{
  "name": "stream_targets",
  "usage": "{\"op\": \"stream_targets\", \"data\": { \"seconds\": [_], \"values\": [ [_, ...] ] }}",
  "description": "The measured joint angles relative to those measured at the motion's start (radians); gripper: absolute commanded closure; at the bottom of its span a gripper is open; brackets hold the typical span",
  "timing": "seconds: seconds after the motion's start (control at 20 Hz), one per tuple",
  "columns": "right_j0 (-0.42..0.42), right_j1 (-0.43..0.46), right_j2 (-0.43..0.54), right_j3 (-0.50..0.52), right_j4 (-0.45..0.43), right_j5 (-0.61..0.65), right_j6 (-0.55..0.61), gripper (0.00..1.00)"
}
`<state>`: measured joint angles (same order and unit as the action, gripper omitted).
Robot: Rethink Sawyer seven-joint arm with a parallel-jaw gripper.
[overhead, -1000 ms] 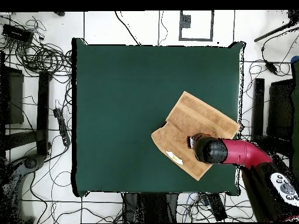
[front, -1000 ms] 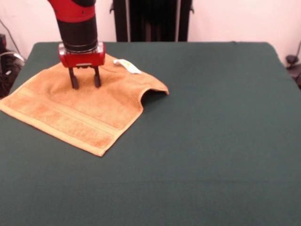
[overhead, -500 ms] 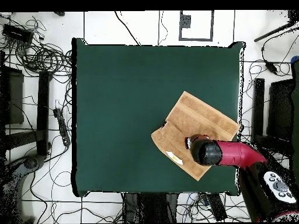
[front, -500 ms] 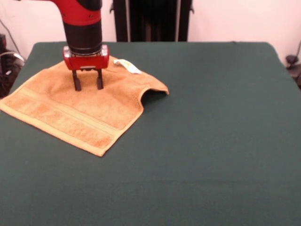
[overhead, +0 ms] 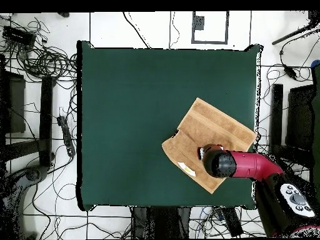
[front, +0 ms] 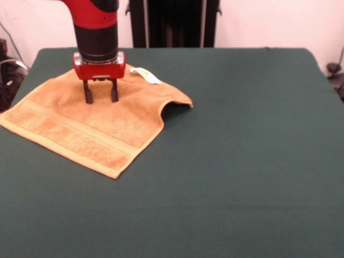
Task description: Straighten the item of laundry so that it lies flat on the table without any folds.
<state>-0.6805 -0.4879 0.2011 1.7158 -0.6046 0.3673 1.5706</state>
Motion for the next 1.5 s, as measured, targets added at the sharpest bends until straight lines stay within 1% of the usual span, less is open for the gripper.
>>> {"op": "stream_targets", "data": {
  "seconds": [0.8, 1.15, 1.5],
  "values": [
    [-0.032, -0.002, 0.001, 0.019, 0.078, 0.000, 0.000, 0.00],
    [-0.031, -0.012, 0.001, 0.036, 0.110, 0.000, 0.000, 0.00],
    [-0.025, -0.012, 0.001, 0.040, 0.120, 0.000, 0.000, 0.00]
  ]
}}
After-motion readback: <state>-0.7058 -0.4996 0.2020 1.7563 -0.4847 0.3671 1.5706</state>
